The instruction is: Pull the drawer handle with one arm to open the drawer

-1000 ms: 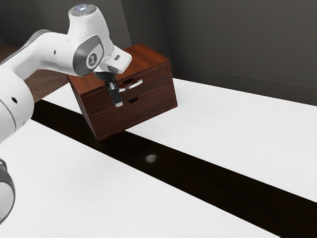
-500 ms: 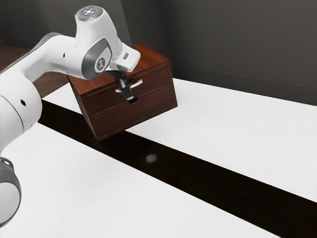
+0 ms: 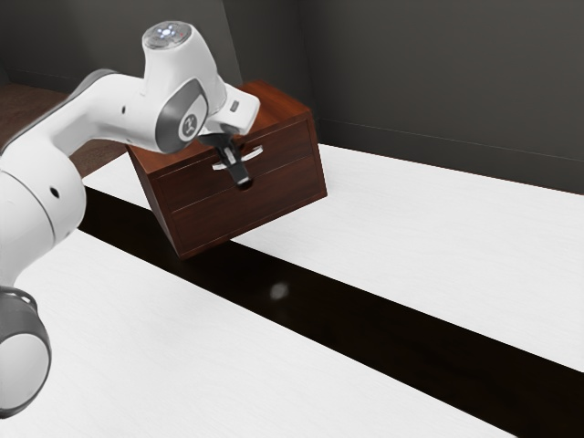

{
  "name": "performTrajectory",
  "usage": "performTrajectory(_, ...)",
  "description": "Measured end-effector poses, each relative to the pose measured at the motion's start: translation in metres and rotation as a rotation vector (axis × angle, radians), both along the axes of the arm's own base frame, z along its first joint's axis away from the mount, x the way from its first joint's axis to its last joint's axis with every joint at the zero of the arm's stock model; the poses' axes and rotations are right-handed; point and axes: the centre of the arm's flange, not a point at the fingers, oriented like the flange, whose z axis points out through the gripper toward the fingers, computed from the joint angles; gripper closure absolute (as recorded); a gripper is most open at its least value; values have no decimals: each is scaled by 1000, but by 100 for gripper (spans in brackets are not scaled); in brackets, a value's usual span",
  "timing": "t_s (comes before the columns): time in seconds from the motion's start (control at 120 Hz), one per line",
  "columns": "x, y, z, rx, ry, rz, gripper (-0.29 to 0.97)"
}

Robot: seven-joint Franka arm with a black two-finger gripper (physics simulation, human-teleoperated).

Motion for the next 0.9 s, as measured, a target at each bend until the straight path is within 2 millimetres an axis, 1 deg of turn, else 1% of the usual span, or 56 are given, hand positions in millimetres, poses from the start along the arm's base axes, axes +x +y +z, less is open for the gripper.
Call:
performTrajectory(0.1,3,1,-4,-6,-7,13,13)
performTrajectory(0.175,5,-2,-5,-12,-9,17,10)
performTrajectory(0.267,6,-4,-13,-19,-1,23,6)
performTrajectory(0.308,6,-5,-17,-23,6,26,9)
performTrajectory(0.35,6,-5,-19,-26,8,30,13)
performTrajectory(0.5,7,-9,-20,-35,-1,33,21)
performTrajectory(0.642,9,-16,-21,-42,-4,31,20)
performTrajectory(0.717,8,-17,-20,-42,-6,33,22)
performTrajectory(0.9,7,-18,-24,-41,3,39,20)
